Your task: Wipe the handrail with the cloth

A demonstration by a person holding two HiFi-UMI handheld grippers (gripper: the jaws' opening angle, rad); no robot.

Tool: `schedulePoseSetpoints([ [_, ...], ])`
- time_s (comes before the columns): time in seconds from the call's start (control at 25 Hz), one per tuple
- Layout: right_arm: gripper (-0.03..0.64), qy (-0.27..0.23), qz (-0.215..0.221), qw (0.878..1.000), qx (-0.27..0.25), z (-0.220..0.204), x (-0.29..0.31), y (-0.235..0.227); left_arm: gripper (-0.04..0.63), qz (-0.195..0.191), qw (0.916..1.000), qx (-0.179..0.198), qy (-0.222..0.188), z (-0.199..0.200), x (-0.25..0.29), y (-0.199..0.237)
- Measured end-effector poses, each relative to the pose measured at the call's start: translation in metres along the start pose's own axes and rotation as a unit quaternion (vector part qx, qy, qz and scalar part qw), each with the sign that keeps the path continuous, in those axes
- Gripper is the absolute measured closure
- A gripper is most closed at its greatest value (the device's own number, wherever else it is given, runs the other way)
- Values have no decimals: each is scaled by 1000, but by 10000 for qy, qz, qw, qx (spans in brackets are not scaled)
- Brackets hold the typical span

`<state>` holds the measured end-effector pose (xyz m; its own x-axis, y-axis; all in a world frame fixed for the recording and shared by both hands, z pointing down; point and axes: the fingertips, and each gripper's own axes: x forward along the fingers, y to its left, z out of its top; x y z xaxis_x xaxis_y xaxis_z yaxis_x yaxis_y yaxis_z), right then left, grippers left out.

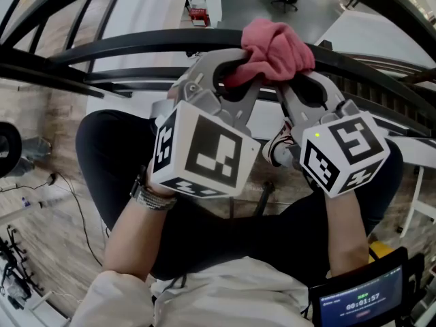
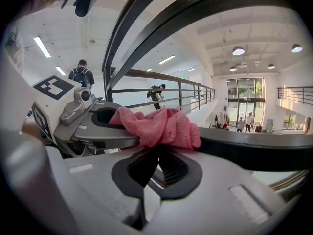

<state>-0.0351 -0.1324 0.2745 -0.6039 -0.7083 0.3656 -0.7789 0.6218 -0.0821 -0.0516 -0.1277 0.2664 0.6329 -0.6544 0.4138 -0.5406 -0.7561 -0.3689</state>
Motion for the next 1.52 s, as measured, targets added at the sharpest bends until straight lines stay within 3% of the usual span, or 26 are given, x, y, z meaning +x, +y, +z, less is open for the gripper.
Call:
schedulePoseSetpoints([
  [1.52, 615, 58, 202, 9997, -111, 4, 14, 19, 566, 268, 9995, -100, 98, -17, -13, 16],
])
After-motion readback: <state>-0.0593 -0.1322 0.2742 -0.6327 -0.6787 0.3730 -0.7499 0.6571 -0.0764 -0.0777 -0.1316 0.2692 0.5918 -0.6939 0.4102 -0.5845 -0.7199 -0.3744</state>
